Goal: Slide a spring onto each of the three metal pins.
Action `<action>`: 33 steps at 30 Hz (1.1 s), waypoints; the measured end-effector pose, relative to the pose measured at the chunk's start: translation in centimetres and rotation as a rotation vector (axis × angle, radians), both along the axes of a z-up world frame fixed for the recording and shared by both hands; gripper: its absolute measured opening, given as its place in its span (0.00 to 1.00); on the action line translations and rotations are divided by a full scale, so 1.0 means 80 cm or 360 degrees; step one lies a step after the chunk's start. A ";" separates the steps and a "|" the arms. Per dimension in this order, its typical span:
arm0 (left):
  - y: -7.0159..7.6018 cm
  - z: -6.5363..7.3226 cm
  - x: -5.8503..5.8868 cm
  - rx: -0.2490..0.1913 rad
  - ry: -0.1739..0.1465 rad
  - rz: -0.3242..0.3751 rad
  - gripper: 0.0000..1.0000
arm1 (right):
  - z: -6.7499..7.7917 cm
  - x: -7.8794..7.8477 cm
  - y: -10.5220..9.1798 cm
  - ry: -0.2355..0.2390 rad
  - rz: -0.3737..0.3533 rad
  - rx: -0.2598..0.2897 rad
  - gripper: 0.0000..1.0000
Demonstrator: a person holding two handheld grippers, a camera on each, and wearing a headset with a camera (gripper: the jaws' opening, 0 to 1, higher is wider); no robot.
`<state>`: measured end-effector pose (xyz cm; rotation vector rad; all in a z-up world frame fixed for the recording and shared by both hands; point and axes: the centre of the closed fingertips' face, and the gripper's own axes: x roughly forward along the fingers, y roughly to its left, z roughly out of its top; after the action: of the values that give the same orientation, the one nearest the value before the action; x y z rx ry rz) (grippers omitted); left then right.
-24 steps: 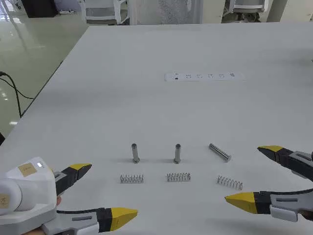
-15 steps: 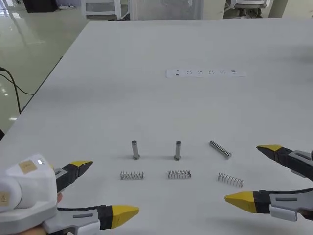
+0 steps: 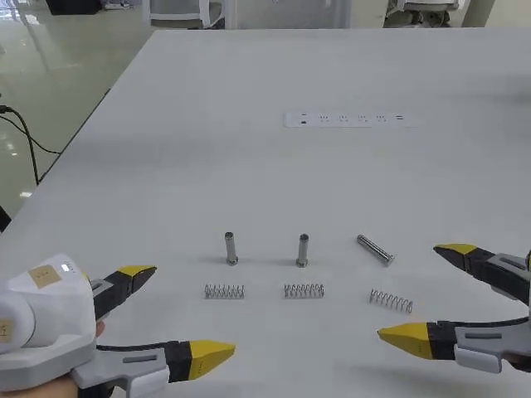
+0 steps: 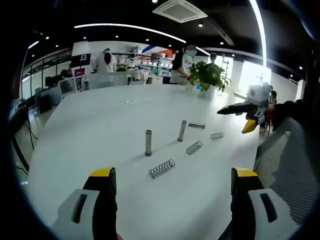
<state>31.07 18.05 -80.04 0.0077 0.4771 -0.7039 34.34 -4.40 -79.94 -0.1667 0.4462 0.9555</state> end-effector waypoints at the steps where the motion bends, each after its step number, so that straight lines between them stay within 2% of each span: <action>1: -0.001 0.001 0.001 -0.0001 -0.0007 -0.0001 0.95 | 0.000 0.001 0.000 -0.0001 -0.0003 -0.0001 0.96; 11: 0.002 0.004 0.002 0.0010 -0.0017 -0.0006 0.94 | 0.002 0.002 -0.004 -0.0010 -0.0024 0.0001 0.96; 33: -0.007 0.008 0.011 0.0024 -0.0033 -0.0038 0.94 | 0.008 0.012 -0.014 -0.0023 -0.0075 0.0004 0.94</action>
<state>31.98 17.48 -79.39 0.0349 0.4629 -0.7233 35.28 -5.51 -79.32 -0.1597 0.4340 0.9082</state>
